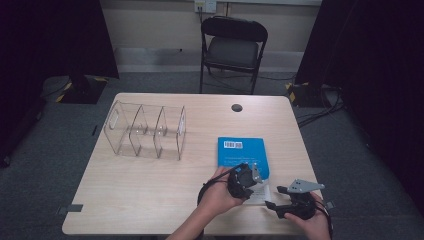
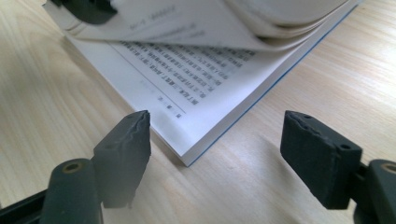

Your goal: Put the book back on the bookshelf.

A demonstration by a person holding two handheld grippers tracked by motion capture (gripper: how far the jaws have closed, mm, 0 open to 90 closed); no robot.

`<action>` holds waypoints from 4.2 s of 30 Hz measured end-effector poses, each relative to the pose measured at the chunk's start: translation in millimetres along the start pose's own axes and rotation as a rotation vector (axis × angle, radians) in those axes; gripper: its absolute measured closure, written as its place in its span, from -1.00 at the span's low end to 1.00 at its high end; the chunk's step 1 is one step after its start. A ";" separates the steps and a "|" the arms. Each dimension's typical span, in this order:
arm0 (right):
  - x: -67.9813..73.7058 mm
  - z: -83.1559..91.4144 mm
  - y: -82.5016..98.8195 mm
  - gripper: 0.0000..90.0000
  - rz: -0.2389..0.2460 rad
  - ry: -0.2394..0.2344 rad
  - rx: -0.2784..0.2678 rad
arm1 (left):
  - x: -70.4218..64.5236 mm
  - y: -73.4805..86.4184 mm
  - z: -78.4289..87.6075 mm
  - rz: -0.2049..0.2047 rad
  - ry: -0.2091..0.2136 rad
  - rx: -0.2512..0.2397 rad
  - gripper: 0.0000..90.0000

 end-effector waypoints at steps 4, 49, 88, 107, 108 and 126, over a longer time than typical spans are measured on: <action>2.8 -1.4 -0.8 -0.58 0.020 -0.008 -0.006 | 3.5 -3.7 6.0 0.042 0.013 -0.013 0.58; 12.2 -23.8 -4.6 -0.70 0.049 0.076 0.028 | 34.9 -47.4 45.5 0.154 0.046 0.066 0.64; -5.9 -9.1 -8.6 -0.64 -0.020 0.151 -0.100 | 36.0 -49.2 56.1 0.173 0.054 0.070 0.65; -15.7 -8.0 -0.3 -0.51 0.030 0.236 -0.026 | 7.8 -34.4 34.9 0.121 0.133 0.052 0.55; -15.1 -8.2 -0.3 -0.51 0.030 0.234 -0.027 | 5.3 -27.2 22.3 0.121 0.137 0.066 0.45; -12.2 -7.0 -3.6 -0.51 0.050 0.218 -0.071 | -4.5 -11.5 -29.9 0.019 0.068 -0.040 -0.24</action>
Point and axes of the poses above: each handheld gripper's, and its own axes: z roughly backward along the jaws, y roughly out of its underside, x roughly to its left, the point moved 6 cm from there along -z, roughly forward along the jaws, and after that the axes turned 2 degrees about -y, right-handed, at the moved point
